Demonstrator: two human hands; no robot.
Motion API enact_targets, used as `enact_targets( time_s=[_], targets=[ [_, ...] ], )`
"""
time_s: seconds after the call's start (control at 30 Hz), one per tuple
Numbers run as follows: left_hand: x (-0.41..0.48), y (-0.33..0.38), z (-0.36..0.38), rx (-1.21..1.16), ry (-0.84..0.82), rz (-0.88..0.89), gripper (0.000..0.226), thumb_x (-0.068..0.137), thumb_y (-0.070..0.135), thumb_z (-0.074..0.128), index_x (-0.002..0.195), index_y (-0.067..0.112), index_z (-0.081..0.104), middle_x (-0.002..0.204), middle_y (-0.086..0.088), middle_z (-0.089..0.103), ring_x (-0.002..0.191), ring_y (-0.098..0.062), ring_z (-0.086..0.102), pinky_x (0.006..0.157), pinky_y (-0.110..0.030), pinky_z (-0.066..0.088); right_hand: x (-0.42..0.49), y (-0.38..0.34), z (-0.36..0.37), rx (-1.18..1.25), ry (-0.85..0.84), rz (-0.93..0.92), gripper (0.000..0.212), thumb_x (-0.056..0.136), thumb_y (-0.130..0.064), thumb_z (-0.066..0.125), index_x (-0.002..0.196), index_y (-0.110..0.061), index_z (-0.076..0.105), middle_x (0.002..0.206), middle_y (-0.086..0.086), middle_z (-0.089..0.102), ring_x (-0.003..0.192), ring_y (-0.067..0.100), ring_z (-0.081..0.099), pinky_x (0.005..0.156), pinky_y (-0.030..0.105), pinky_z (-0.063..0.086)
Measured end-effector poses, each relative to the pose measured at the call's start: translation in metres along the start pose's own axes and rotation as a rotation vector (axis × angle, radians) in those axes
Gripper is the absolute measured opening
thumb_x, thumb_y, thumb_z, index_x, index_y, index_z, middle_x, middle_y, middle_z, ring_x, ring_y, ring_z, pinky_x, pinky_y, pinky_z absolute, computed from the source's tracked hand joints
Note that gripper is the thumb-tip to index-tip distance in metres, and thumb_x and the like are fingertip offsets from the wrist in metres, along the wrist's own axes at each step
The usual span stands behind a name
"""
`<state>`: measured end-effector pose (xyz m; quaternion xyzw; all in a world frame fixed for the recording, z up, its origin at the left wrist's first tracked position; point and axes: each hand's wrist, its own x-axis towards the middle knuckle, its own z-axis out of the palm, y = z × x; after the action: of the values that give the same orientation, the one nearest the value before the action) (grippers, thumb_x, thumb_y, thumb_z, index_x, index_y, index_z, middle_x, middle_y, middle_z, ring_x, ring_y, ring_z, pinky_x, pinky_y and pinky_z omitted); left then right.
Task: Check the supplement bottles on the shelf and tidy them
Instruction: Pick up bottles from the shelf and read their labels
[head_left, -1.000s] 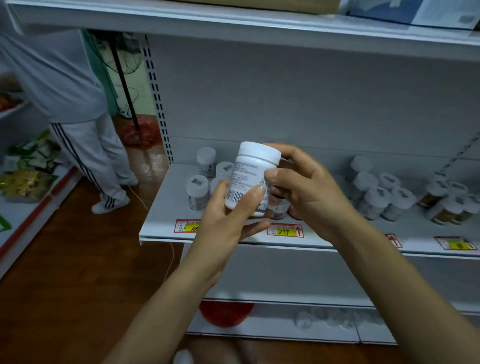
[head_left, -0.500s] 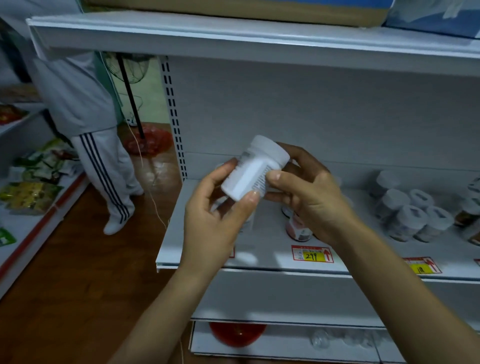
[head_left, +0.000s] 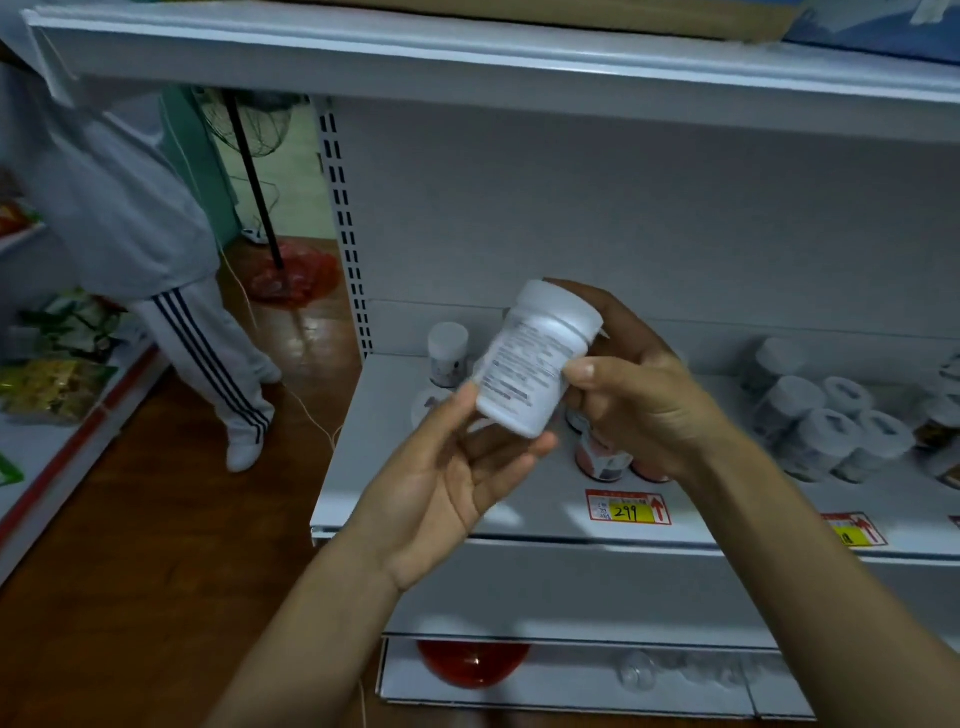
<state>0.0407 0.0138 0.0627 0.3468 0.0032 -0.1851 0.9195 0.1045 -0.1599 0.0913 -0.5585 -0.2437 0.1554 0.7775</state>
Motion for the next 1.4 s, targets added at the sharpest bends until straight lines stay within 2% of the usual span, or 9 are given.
enact_targets(
  time_s=[0.23, 0.4, 0.5, 0.6, 0.7, 0.9, 1.13, 1.23, 1.4],
  targets=[
    [0.001, -0.011, -0.008, 0.745, 0.301, 0.694, 0.049, 0.07, -0.004, 0.076, 0.105, 0.022, 0.054, 0.113, 0.008, 0.063, 0.107, -0.008, 0.063, 0.078, -0.022, 0.055, 0.002, 0.002, 0.006, -0.217, 0.146, -0.015, 0.036, 0.08, -0.01, 0.065, 0.116, -0.015, 0.065, 0.118, 0.01, 0.067, 0.109, 0.033, 0.064, 0.092, 0.047, 0.054],
    [0.006, -0.01, -0.018, 0.995, 0.351, 0.914, 0.051, 0.071, 0.008, 0.081, 0.106, 0.033, 0.052, 0.118, 0.002, 0.055, 0.115, -0.003, 0.055, 0.088, -0.02, 0.052, 0.017, -0.004, 0.011, -0.197, 0.187, -0.01, 0.018, 0.076, -0.015, 0.068, 0.09, -0.025, 0.072, 0.1, 0.003, 0.072, 0.094, 0.023, 0.069, 0.081, 0.037, 0.057],
    [0.013, -0.003, -0.029, 1.216, 0.423, 1.101, 0.052, 0.072, 0.012, 0.078, 0.115, 0.025, 0.051, 0.121, -0.004, 0.05, 0.117, 0.011, 0.045, 0.089, -0.006, 0.043, 0.03, -0.003, 0.011, -0.335, 0.194, 0.011, 0.026, 0.08, -0.015, 0.073, 0.104, -0.024, 0.068, 0.109, 0.006, 0.07, 0.1, 0.024, 0.068, 0.085, 0.04, 0.058],
    [0.027, 0.008, -0.05, 1.278, 0.472, 0.928, 0.067, 0.074, 0.016, 0.081, 0.129, 0.026, 0.044, 0.131, 0.0, 0.045, 0.119, 0.011, 0.041, 0.095, -0.005, 0.037, 0.053, -0.002, 0.014, -0.523, 0.247, -0.043, 0.027, 0.084, -0.009, 0.072, 0.104, -0.024, 0.063, 0.108, -0.003, 0.066, 0.099, 0.016, 0.067, 0.081, 0.032, 0.059],
    [0.039, 0.013, -0.087, 1.392, 0.511, 0.725, 0.067, 0.081, 0.032, 0.074, 0.139, 0.015, 0.045, 0.138, -0.001, 0.05, 0.127, -0.011, 0.045, 0.103, -0.025, 0.04, 0.088, 0.013, 0.014, -0.752, 0.286, -0.167, 0.031, 0.083, -0.008, 0.073, 0.108, -0.022, 0.06, 0.107, -0.014, 0.061, 0.097, 0.003, 0.06, 0.083, 0.02, 0.053],
    [0.047, 0.003, -0.13, 1.789, 0.341, 0.674, 0.048, 0.082, 0.041, 0.051, 0.115, 0.013, 0.07, 0.126, -0.009, 0.064, 0.111, -0.029, 0.061, 0.088, -0.034, 0.053, 0.132, 0.078, 0.009, -1.13, 0.155, 0.046, 0.038, 0.079, -0.021, 0.075, 0.113, -0.02, 0.06, 0.117, 0.007, 0.058, 0.105, 0.022, 0.057, 0.084, 0.03, 0.045],
    [0.055, 0.007, -0.147, 1.843, 0.172, 0.623, 0.044, 0.083, 0.038, 0.051, 0.116, 0.014, 0.069, 0.122, -0.007, 0.066, 0.107, -0.028, 0.063, 0.081, -0.039, 0.058, 0.125, 0.127, -0.003, -1.311, 0.061, 0.17, 0.023, 0.085, -0.03, 0.07, 0.104, -0.016, 0.069, 0.107, 0.007, 0.066, 0.097, 0.024, 0.062, 0.078, 0.03, 0.046],
    [0.056, 0.012, -0.146, 1.839, 0.161, 0.604, 0.043, 0.085, 0.039, 0.049, 0.115, 0.017, 0.07, 0.122, -0.005, 0.066, 0.104, -0.027, 0.063, 0.079, -0.035, 0.058, 0.137, 0.131, -0.007, -1.324, 0.23, 0.102, 0.02, 0.085, -0.034, 0.07, 0.091, -0.015, 0.074, 0.103, 0.011, 0.064, 0.091, 0.023, 0.06, 0.076, 0.034, 0.05],
    [0.058, 0.016, -0.144, 1.758, 0.173, 0.531, 0.05, 0.086, 0.047, 0.045, 0.124, 0.021, 0.064, 0.133, 0.0, 0.059, 0.111, -0.024, 0.061, 0.083, -0.043, 0.056, 0.174, 0.125, -0.007, -1.378, 0.376, 0.336, 0.054, 0.084, -0.053, 0.064, 0.123, -0.017, 0.052, 0.125, 0.008, 0.055, 0.113, 0.026, 0.054, 0.095, 0.037, 0.041]
  ],
)
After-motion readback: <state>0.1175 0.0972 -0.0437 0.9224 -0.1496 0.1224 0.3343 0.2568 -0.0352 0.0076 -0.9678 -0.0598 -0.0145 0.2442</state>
